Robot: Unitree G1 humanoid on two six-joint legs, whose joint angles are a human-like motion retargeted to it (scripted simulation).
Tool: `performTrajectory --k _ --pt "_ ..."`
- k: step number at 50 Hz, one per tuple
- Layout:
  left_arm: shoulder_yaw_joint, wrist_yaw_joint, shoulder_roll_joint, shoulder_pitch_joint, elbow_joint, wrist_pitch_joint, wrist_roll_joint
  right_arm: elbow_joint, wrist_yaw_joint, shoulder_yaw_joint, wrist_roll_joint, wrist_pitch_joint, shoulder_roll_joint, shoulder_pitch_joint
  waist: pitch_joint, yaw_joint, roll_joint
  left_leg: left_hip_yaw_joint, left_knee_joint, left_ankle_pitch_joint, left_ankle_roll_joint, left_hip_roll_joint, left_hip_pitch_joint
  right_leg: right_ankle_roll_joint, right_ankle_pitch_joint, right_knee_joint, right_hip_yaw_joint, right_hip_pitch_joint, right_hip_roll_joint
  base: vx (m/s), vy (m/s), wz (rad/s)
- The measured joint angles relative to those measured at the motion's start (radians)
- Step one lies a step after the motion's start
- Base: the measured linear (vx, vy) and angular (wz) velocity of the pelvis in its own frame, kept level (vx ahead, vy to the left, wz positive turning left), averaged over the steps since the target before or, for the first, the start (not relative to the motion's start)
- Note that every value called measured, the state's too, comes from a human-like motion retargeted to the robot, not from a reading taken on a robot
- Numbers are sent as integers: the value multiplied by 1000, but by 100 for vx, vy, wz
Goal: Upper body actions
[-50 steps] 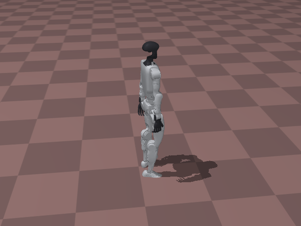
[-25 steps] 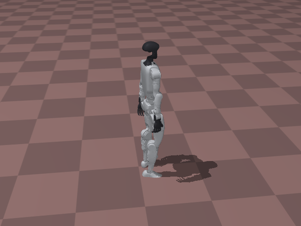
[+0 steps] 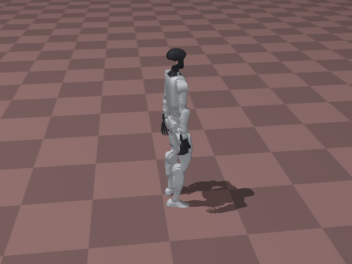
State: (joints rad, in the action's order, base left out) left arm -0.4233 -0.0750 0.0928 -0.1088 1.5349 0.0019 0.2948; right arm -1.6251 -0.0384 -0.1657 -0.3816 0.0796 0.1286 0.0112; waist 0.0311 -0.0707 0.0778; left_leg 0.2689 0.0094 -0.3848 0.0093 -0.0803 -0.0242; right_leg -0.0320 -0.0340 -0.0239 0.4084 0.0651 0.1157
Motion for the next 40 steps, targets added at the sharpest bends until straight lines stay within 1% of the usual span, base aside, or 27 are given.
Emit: performTrajectory --k 40 --pt "-1 -2 -1 -1 2 2 -8 0 -1 -1 -6 2 1 1 4 -1 -3 -3 0 29 2 1 0 0 4 0 2 0 -1 0 0 0"
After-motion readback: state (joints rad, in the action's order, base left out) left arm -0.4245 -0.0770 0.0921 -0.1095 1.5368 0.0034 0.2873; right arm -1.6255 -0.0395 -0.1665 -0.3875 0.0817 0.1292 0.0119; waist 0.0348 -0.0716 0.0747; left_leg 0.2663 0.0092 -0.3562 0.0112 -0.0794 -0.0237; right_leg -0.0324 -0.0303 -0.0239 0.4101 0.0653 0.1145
